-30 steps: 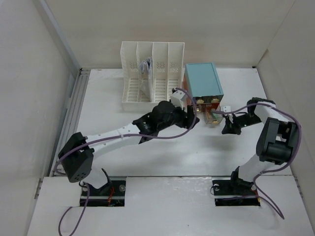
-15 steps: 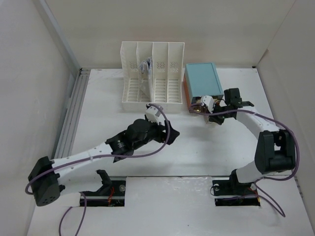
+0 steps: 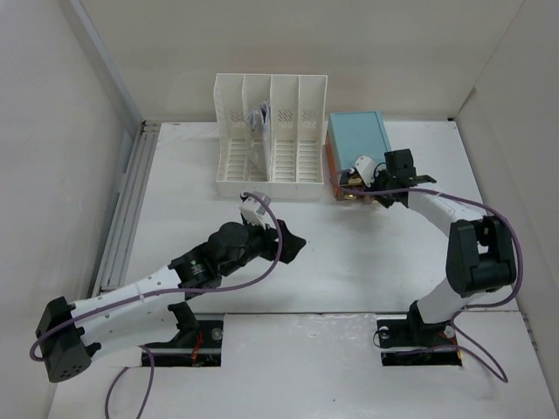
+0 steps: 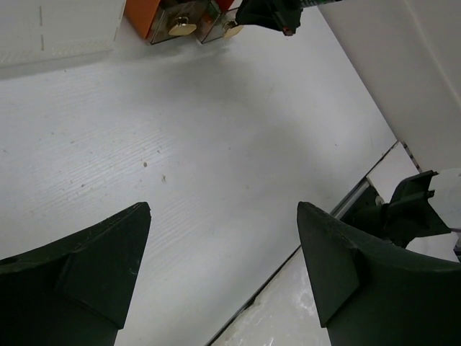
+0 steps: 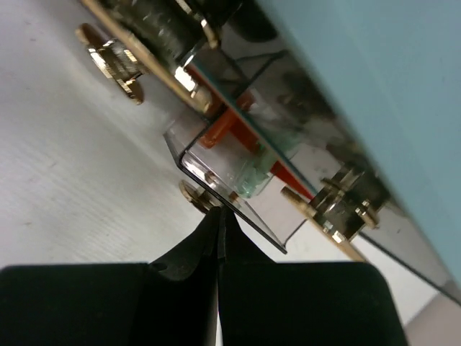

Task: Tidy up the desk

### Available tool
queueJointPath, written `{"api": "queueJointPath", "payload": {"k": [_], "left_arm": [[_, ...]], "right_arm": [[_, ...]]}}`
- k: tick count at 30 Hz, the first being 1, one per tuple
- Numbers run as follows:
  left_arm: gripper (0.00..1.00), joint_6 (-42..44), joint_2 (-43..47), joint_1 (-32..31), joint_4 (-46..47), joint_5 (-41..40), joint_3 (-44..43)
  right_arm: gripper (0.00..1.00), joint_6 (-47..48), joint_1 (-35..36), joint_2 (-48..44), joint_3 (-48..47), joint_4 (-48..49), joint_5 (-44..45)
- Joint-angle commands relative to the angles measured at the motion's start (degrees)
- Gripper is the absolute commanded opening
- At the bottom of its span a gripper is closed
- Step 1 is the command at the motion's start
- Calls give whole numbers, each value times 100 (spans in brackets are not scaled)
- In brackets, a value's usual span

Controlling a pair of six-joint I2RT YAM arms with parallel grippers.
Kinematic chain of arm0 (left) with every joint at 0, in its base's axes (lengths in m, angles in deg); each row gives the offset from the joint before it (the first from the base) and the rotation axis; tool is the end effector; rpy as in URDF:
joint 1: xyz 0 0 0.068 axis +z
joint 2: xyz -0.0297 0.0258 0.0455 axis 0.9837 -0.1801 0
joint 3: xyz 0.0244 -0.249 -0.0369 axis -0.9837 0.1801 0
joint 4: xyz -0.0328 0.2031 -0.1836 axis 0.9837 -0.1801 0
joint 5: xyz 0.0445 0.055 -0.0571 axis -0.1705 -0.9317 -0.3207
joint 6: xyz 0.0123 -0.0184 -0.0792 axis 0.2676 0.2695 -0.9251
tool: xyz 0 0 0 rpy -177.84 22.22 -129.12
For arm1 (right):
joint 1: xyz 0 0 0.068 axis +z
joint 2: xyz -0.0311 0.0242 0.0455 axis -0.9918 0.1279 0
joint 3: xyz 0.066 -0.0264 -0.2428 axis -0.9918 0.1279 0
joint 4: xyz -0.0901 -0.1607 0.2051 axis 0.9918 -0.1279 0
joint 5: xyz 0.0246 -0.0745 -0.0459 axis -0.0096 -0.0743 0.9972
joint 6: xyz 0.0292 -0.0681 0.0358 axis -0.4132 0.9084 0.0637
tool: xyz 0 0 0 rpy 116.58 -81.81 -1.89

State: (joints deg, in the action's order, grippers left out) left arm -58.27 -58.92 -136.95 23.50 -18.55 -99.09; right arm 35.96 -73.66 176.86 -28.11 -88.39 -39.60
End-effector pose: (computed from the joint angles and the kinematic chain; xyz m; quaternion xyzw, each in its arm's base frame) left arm 0.1547 -0.2272 0.2660 0.1358 0.7399 -0.4299 0.4993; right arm 0.3585 0.0667 0.1547 -0.4528 0.8305 -0.0380 0.3222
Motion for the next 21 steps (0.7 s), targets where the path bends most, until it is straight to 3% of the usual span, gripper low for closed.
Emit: {"api": "queueJointPath", "payload": {"k": [1, 17, 21], "left_arm": [[80, -136, 159, -25, 102, -70, 71], [80, -374, 326, -25, 384, 44, 431], [80, -374, 379, -25, 384, 44, 431]], "right_arm": [[0, 41, 234, 317, -117, 499, 871], [0, 682, 841, 651, 225, 1344, 1989], [0, 682, 902, -5, 286, 871, 1771]]}}
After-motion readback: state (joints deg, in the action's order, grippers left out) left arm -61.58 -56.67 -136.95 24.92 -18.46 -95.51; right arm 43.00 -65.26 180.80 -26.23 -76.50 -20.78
